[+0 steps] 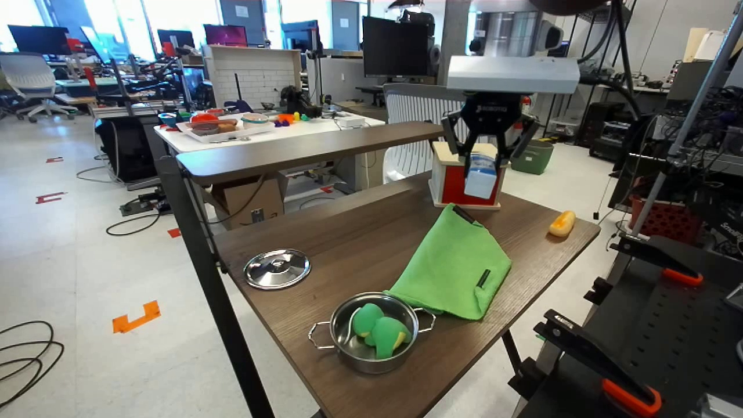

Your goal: Move the white and blue carton to the right

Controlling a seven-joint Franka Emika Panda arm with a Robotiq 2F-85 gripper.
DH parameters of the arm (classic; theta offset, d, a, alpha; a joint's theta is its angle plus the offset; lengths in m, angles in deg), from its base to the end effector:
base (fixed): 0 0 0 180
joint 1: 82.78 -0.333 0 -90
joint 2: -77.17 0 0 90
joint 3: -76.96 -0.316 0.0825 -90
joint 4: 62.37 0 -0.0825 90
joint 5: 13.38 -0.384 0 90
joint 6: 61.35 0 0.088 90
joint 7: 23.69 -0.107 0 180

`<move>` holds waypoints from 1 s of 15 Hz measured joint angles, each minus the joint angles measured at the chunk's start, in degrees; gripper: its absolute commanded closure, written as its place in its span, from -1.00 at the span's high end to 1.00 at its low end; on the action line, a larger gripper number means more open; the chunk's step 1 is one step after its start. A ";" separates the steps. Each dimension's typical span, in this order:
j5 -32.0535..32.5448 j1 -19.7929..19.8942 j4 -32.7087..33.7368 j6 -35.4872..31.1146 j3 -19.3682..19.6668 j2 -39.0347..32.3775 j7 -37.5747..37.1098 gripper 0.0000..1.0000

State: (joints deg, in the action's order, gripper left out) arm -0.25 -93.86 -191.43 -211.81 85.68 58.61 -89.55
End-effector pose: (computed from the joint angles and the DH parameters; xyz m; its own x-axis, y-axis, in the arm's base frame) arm 0.5465 0.0270 0.2251 0.6138 -0.7716 0.1671 -0.7862 -0.6166 0.0407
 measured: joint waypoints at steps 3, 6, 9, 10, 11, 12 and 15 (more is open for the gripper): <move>1.08 1.18 -2.32 -2.62 1.23 -1.60 0.08 -0.63; 1.10 1.48 -2.84 -4.39 2.76 -4.70 0.12 -0.63; 1.10 1.52 -2.73 -5.08 4.66 -7.97 0.12 -0.63; 1.10 1.54 -2.67 -5.11 5.37 -8.89 0.13 -0.63; 1.10 1.57 -2.63 -5.13 6.06 -9.66 0.17 -0.63; 1.10 1.61 -2.60 -5.14 6.72 -10.28 0.24 -0.63; 1.09 1.64 -2.45 -5.16 8.26 -11.65 0.43 -0.63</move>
State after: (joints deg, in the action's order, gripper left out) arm 0.84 -92.22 -193.88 -216.97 93.94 46.96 -89.13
